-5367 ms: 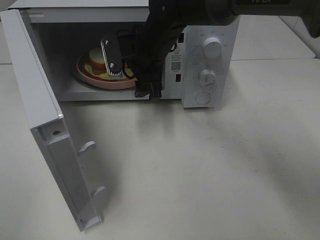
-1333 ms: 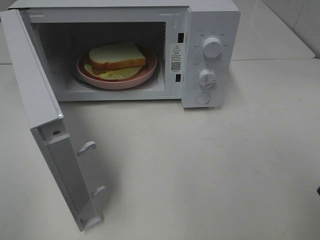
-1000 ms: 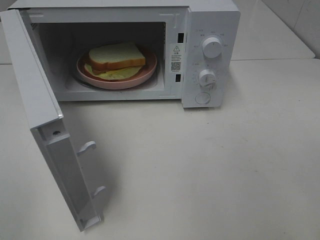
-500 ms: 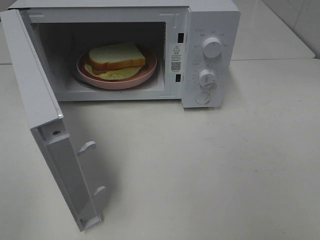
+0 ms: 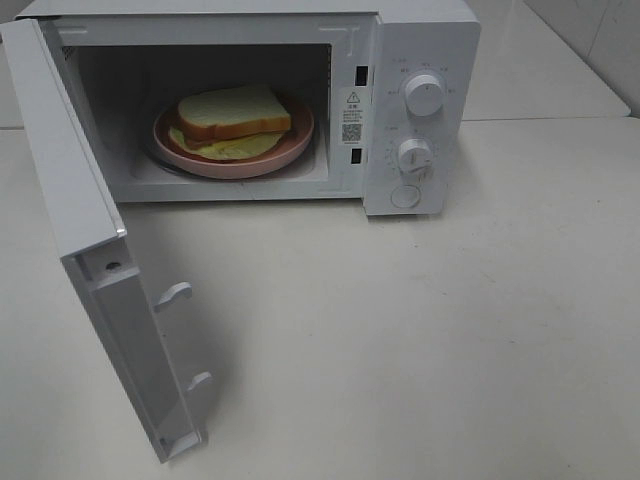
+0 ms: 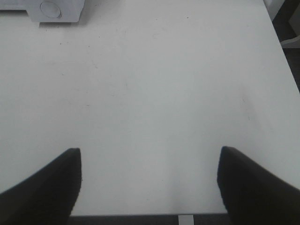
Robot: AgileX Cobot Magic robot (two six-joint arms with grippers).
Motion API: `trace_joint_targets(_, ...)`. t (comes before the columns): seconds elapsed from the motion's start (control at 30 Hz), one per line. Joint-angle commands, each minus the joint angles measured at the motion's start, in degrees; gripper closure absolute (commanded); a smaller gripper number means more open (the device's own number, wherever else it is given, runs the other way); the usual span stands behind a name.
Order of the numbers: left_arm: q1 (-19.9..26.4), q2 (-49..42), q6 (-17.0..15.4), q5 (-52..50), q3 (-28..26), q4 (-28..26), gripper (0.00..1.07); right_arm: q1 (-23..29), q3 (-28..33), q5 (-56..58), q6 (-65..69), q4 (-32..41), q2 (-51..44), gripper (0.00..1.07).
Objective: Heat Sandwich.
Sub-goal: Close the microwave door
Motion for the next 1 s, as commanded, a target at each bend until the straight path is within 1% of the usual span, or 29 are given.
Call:
trace_joint_targets(0.03,0.1,-1.5,-0.2,-0.2,0.1,-0.2,0.09,-2.8,0.1,-0.6,-0.1,0.5,-2.8,0.31)
trace_joint_targets(0.1,0.1,-1.5,-0.2,-0.2,0.1,-0.2,0.09,-3.3,0.1,-0.6,-0.1,0.6,-3.6,0.31)
trace_joint_targets(0.2,0.1,-1.5,-0.2,-0.2,0.1,-0.1,0.09,-5.6,0.1,-0.6,-0.1,0.7,-6.9,0.31)
trace_joint_targets(0.37,0.1,-1.5,-0.2,-0.2,0.1,-0.1,0.09,-7.0,0.1,-0.6,-0.1,1.0,-11.0,0.31)
trace_joint_targets(1.0,0.1,-1.3,-0.2,-0.2,0.1,0.0,0.09,-6.9,0.1,-0.6,0.0,1.4,-10.9,0.32)
